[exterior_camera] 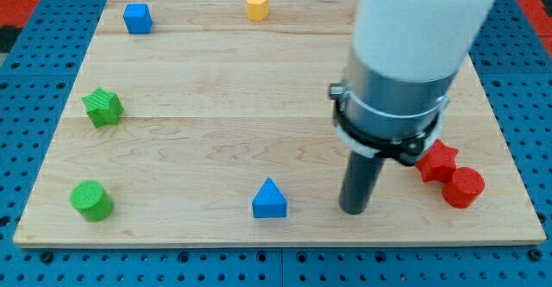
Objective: Push the blue triangle closer to the red star
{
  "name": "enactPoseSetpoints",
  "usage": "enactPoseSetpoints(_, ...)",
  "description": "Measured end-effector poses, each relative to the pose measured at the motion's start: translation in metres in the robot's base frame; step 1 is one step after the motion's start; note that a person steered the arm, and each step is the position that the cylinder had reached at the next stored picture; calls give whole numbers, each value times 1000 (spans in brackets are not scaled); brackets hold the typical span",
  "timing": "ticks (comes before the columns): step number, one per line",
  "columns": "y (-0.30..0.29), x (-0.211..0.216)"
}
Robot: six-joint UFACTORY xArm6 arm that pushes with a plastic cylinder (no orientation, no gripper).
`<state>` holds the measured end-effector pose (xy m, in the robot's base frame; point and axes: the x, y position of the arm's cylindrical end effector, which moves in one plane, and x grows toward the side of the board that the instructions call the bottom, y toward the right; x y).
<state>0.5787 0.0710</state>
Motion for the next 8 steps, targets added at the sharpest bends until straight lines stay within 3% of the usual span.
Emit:
enactPoseSetpoints(2, -79, 40)
enactPoseSetpoints(4, -129, 5)
enactPoseSetpoints(5, -124, -18)
enactPoseSetpoints(7, -144, -25)
enactPoseSetpoints(8, -193, -10)
